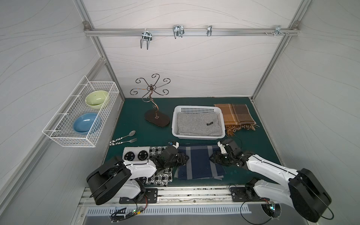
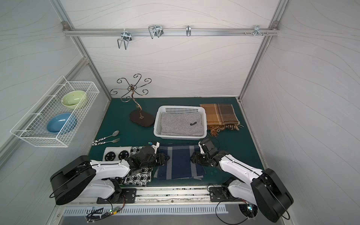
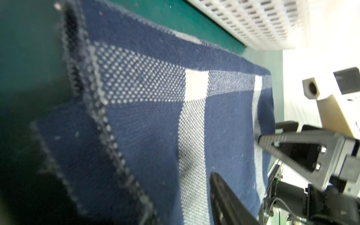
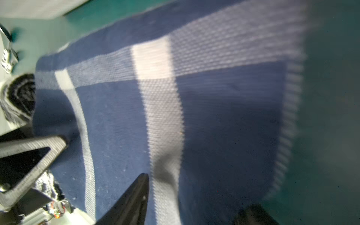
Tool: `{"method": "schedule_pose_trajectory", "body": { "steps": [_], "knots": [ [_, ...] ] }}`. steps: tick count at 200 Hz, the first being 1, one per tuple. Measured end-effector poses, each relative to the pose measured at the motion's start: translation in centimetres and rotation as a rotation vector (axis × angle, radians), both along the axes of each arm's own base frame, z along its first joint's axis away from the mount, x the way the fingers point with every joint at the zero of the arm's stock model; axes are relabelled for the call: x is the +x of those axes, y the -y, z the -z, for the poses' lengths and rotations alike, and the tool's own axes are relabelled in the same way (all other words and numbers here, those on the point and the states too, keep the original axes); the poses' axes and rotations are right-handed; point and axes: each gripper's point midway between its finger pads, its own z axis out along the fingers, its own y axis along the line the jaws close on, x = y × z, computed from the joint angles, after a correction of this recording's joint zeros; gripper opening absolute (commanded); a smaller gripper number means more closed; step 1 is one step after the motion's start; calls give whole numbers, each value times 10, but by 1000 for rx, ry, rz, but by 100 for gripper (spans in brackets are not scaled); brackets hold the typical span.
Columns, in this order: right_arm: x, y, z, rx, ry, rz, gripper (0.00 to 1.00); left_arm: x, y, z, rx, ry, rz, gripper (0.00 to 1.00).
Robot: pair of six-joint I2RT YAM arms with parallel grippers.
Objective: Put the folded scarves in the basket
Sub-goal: Adjust the scarf at the center of the board, then pick up the scarf at the center of the board.
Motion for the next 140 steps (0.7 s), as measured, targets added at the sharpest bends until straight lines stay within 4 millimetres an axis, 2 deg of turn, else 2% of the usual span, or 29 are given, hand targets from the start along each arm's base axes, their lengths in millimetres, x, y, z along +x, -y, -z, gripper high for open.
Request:
{"method": "schedule_pose_trajectory", "body": {
  "steps": [18,52,64,69,74,103,140],
  "knots": [
    [0,-4,2,-2,0,-1,48,1,2,3,2,0,-4,38],
    [0,-4,4,-1,3,3,44,2,0,9,22,-6,-18,14],
    [2,-3,3,6,7,10,47,2,-2,11,35,-9,-19,5],
    [3,-2,3,7,8,14,54,2,-2,10,36,-10,-18,0],
    [4,-2,1,14,10,18,58,1,-2,10,40,-10,-16,0],
    [6,7,-3,19,27,46,64,-3,-13,10,80,-22,-26,0],
    [6,13,0,0,22,67,62,-6,-21,11,109,-32,-28,0]
  ]
}}
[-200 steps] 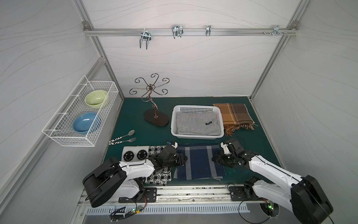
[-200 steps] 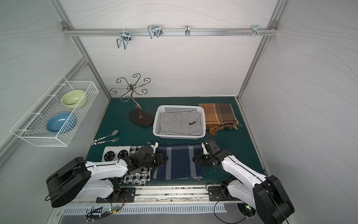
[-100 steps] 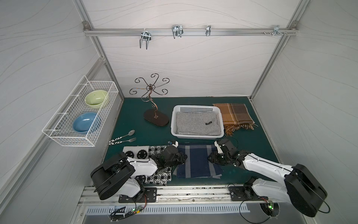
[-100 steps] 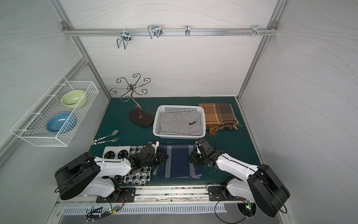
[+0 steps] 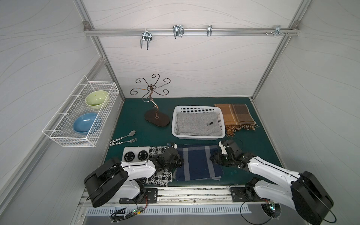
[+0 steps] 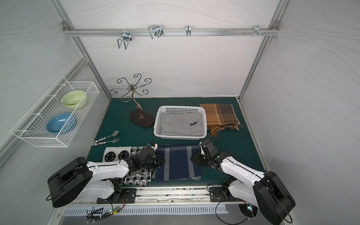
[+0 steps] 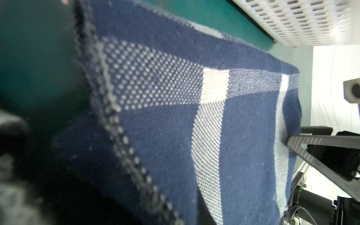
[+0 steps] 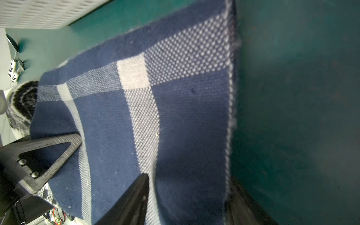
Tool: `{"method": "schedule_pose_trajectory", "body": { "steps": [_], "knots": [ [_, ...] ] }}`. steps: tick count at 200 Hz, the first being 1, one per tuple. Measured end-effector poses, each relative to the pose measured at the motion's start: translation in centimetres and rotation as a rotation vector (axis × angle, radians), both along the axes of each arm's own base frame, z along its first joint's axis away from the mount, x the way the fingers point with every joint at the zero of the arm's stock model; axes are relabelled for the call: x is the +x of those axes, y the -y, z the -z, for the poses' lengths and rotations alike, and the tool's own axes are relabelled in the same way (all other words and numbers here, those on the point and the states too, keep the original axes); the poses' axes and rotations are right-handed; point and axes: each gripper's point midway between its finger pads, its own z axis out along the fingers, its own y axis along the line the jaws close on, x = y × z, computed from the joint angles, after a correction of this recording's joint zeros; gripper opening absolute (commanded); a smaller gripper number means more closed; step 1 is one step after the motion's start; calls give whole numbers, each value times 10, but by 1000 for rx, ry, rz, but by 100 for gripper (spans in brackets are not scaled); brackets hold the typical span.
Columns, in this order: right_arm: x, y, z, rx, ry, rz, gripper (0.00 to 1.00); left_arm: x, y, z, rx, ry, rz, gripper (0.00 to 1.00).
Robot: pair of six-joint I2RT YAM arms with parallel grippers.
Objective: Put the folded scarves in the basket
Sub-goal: Pick up the scarf at the center of the board.
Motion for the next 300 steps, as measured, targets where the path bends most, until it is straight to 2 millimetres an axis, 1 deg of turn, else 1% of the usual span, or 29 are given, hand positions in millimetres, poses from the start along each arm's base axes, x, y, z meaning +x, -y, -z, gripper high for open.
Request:
{"method": "schedule_pose_trajectory", "body": {
  "steps": [16,38,62,81,92,104,126,145,166,206,226,246,266,276,287,300],
  "knots": [
    [0,-3,2,-10,-16,-14,57,0,1,1,-2,0,2,0],
    [2,-12,6,-38,-18,-47,38,3,5,0,-14,3,7,0],
    [5,-19,10,-35,-10,-70,15,4,7,0,-22,5,9,0],
    [6,-24,9,-18,-5,-77,3,4,7,0,-23,5,10,0],
    [6,-25,7,-18,4,-84,0,4,7,0,-22,5,10,0],
    [4,-25,5,-23,12,-91,0,3,6,-1,-20,3,11,0],
    [-8,-23,-2,-29,7,-114,0,-2,2,-2,-7,-8,13,0],
    [-16,-23,-11,-21,12,-135,0,-10,0,-7,4,-13,30,0],
    [-23,-26,-29,-7,32,-161,0,-16,2,-24,-1,3,50,0],
    [-29,-30,-70,30,96,-195,0,-18,8,-75,-51,83,74,0],
    [-31,-30,-95,50,134,-201,0,-20,9,-96,-68,111,79,0],
    [-29,-31,-126,69,175,-208,0,-20,8,-116,-77,131,82,0],
    [-24,-34,-159,80,223,-224,0,-16,10,-140,-76,169,86,0],
    [-17,-35,-176,77,247,-228,0,-10,10,-155,-67,192,90,0],
    [-6,-35,-194,77,271,-221,0,-2,12,-174,-64,217,89,0],
    [11,-33,-211,74,299,-197,0,16,15,-197,-66,255,75,0]
  ]
}}
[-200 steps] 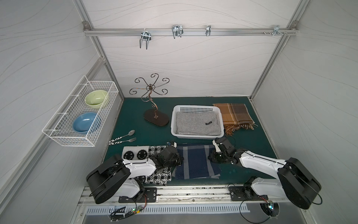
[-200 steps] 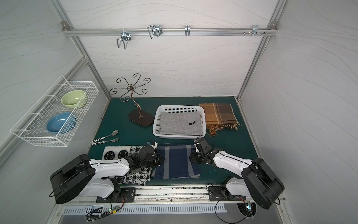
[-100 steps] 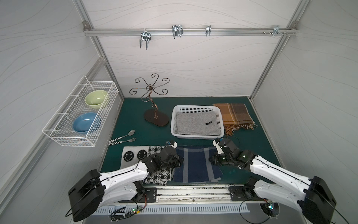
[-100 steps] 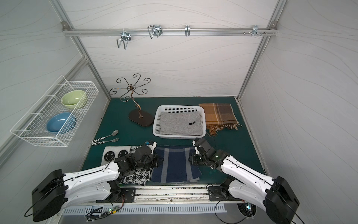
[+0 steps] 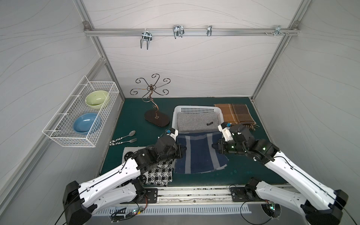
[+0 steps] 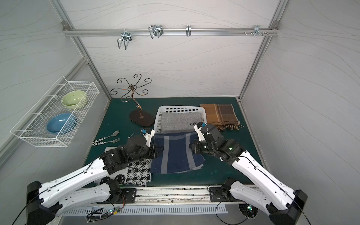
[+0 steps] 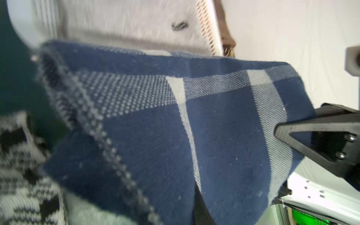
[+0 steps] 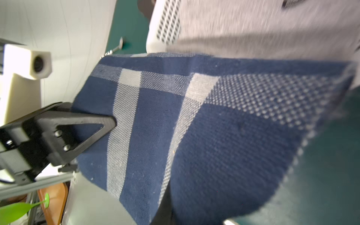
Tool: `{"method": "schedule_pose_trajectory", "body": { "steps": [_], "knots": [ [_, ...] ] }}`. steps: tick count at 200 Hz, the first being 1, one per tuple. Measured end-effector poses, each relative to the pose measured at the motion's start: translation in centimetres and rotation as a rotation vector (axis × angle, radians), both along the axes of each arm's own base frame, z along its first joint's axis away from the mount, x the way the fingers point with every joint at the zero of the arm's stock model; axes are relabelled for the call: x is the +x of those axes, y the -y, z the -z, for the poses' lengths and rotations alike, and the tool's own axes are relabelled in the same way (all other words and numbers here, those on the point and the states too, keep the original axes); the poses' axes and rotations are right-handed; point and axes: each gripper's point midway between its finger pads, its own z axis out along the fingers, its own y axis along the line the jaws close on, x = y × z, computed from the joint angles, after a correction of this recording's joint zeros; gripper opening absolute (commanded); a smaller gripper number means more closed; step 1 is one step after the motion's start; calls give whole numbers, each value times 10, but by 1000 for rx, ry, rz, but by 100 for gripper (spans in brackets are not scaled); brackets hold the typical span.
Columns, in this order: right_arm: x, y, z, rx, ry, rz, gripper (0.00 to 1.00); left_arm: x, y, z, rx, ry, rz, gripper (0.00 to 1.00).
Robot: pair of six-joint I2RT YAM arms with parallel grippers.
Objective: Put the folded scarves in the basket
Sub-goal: Pick up the scarf at the center of the board, then place the scarf in the basket.
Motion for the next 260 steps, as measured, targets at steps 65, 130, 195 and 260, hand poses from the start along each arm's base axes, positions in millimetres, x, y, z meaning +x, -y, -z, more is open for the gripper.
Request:
{"method": "schedule_pose_trajectory", "body": {
  "steps": [65,130,195,260],
  "knots": [
    [92,12,-25,-20,25,74,0,102,11,-24,71,26,-47,0],
    [186,15,33,-67,-73,124,0,196,23,28,147,-53,-48,0],
    [235,9,100,-159,-141,103,0,237,16,80,167,-132,-57,0],
    [240,15,121,-221,-152,107,0,237,10,97,177,-152,-66,20]
  ]
}}
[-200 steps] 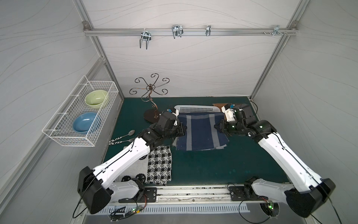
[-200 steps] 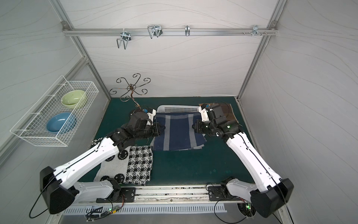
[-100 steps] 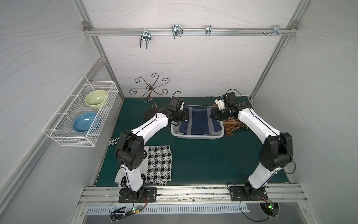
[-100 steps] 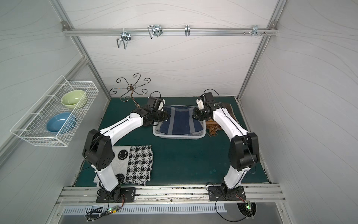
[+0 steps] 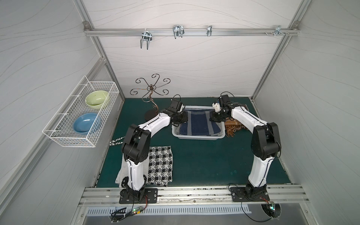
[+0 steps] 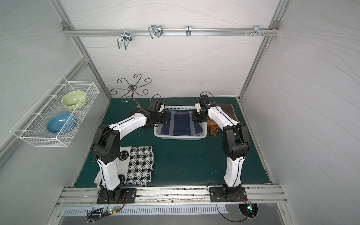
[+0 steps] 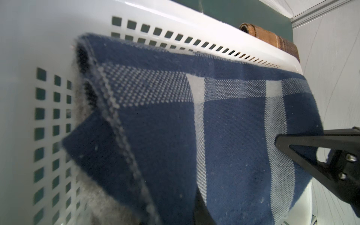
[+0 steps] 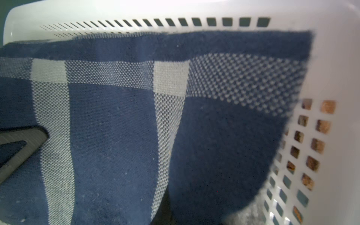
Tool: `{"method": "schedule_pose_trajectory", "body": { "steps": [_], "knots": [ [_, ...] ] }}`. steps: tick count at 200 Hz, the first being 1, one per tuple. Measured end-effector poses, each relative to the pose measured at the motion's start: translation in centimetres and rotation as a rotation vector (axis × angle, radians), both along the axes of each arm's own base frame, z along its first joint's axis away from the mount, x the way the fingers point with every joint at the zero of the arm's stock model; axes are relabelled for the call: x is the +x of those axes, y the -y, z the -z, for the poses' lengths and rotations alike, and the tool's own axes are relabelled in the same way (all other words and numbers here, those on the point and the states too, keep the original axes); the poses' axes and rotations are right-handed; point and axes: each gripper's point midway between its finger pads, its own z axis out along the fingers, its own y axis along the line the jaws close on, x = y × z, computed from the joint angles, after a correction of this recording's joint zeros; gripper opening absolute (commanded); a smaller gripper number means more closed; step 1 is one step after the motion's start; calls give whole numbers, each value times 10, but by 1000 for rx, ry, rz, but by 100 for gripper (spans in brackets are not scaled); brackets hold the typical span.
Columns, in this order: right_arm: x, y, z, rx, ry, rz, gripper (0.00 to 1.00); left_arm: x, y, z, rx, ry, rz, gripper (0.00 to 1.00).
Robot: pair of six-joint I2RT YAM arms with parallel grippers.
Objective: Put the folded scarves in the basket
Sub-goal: Place the scarf in the basket.
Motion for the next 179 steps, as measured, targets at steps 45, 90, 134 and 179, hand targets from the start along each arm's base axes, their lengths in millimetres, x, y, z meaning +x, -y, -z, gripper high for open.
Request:
{"method": "schedule_pose_trajectory", "body": {
  "steps": [45,90,134,179],
  "knots": [
    [0,2,2,-12,2,-3,17,-1,-6,9,32,-6,-6,37],
    [-3,8,8,-47,-1,-1,38,-2,-10,12,58,-5,-5,49],
    [-8,26,-11,-117,38,28,47,-8,-20,8,106,-13,-13,54],
    [-15,46,-52,-182,119,62,48,-12,-34,-36,150,64,-31,54]
  ]
}}
